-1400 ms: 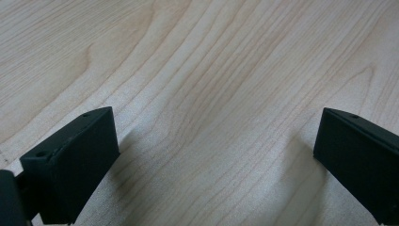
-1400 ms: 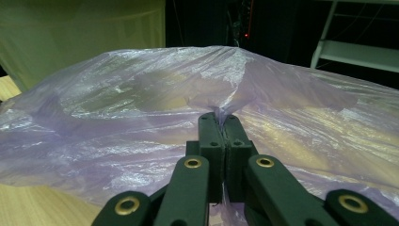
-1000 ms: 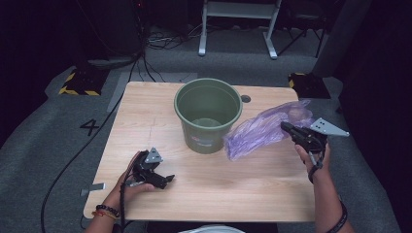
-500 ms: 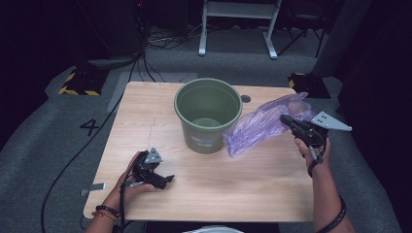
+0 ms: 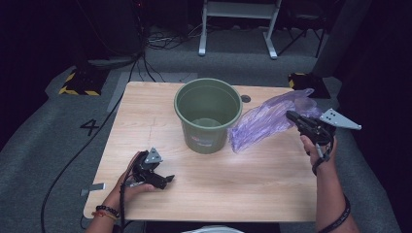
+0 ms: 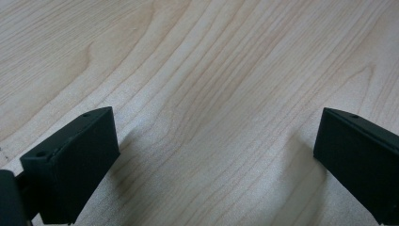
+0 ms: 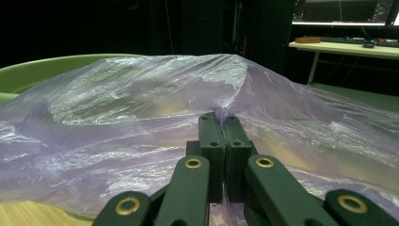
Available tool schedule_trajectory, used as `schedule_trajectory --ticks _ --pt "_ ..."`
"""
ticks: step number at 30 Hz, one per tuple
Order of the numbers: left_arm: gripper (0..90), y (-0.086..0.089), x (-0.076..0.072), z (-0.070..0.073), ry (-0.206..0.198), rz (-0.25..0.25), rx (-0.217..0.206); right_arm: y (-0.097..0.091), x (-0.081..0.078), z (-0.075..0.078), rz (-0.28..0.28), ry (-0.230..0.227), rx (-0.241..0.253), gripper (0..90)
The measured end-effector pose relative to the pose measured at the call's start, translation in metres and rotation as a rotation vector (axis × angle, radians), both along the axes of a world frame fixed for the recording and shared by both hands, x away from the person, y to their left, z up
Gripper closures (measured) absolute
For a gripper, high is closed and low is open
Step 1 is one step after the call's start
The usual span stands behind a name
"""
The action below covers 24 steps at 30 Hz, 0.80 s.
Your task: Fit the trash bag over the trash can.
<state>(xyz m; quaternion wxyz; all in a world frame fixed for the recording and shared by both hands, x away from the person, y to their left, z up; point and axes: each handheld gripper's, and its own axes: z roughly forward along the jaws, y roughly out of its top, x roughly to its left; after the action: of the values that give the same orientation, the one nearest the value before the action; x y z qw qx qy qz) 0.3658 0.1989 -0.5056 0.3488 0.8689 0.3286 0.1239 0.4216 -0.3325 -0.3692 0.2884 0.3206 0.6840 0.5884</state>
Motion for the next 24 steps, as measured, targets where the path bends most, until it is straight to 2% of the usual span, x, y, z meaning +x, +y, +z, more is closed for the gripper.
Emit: schedule_trajectory --ticks 15,20,24 --pt "0.2 0.0 0.0 0.0 0.0 0.0 0.0 -0.001 -0.002 0.025 -0.019 -0.052 0.014 89.6" --pt "0.2 0.0 0.0 0.0 0.0 0.0 0.001 -0.006 -0.005 0.038 -0.032 -0.082 0.024 89.6" --pt "0.2 0.0 0.0 0.0 0.002 -0.001 0.002 -0.009 -0.008 0.042 -0.043 -0.088 0.027 89.6"
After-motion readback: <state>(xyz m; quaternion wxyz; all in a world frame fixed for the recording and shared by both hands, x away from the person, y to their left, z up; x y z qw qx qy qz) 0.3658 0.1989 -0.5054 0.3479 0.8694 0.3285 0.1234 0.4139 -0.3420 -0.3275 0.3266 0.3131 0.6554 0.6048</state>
